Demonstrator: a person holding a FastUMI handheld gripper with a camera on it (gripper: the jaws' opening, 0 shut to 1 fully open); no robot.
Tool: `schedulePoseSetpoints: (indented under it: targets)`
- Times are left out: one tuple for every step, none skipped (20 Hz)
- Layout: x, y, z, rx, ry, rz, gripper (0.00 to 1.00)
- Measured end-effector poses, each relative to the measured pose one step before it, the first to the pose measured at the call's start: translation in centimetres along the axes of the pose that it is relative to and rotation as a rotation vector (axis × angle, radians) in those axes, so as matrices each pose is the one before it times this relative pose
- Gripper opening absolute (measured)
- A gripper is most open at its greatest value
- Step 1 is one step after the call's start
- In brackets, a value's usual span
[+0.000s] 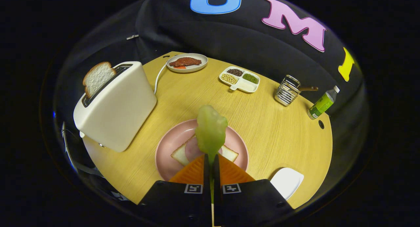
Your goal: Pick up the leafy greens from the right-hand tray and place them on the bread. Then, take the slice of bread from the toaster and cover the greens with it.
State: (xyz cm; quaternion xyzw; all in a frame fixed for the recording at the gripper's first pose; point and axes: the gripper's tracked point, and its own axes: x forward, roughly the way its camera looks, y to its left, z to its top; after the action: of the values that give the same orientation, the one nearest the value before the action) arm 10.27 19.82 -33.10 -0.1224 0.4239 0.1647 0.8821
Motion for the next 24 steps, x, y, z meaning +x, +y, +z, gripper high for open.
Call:
schedulePoseSetpoints:
  targets:
    - [0.353, 0.107, -0.067, 0.00784, 0.00889, -0.00005, 0.1]
    - [0.166, 0.078, -0.093, 0.00815, 0.00883, -0.00137, 0.1]
    - [0.273, -0.06, -0.048, 0.00211, 0.00696, -0.00606, 0.15]
    - [0.294, -0.21, -0.134, -0.00329, 0.00853, -0.00745, 0.15]
    - [0.25, -0.29, -0.096, -0.00453, 0.00866, -0.01092, 0.17]
    - [0.163, -0.115, -0.043, 0.00323, 0.00812, -0.00582, 0.18]
    - [0.176, 0.033, -0.027, 0.01088, 0.00725, 0.00103, 0.21]
    - [0.033, 0.079, -0.048, 0.01164, 0.00506, 0.00133, 0.21]
    - [0.111, 0.011, 0.139, 0.00863, -0.00143, -0.00265, 0.25]
    - [0.032, -0.105, 0.078, 0.00454, -0.0013, -0.00529, 0.29]
    - [-0.017, 0.155, 0.0, 0.00719, -0.00007, 0.00032, 0.38]
    - [-0.053, 0.131, 0.041, 0.00425, -0.00379, -0.00187, 0.47]
    - [-0.204, 0.225, 0.204, -0.0004, -0.00947, 0.00369, 0.55]
    - [-0.301, 0.283, 0.197, -0.00318, -0.01132, 0.00316, 0.68]
    - [-0.398, 0.17, 0.285, -0.00195, -0.01327, 0.00105, 0.81]
    - [-0.515, 0.568, 0.373, 0.00354, -0.01774, 0.01034, 0.88]
    - [-0.539, 0.269, 0.45, 0.00576, -0.01958, 0.00544, 0.99]
    - [-0.612, 0.346, 0.638, 0.00722, -0.01965, 0.00453, 1.0]
    - [-0.588, 0.531, 0.807, 0.00966, -0.02308, 0.01129, 1.0]
    - [-0.565, 0.765, 1.019, 0.00573, -0.02626, 0.01604, 1.0]
    - [-0.486, 0.473, 1.18, -0.00914, -0.02915, 0.0082, 0.99]
    - [-0.591, 0.272, 1.198, -0.01676, -0.02656, 0.00336, 0.99]
    - [-0.427, 0.356, 1.274, -0.02086, -0.02789, 0.00094, 0.99]
    - [-0.462, 0.591, 1.517, -0.02257, -0.03189, 0.00292, 1.0]
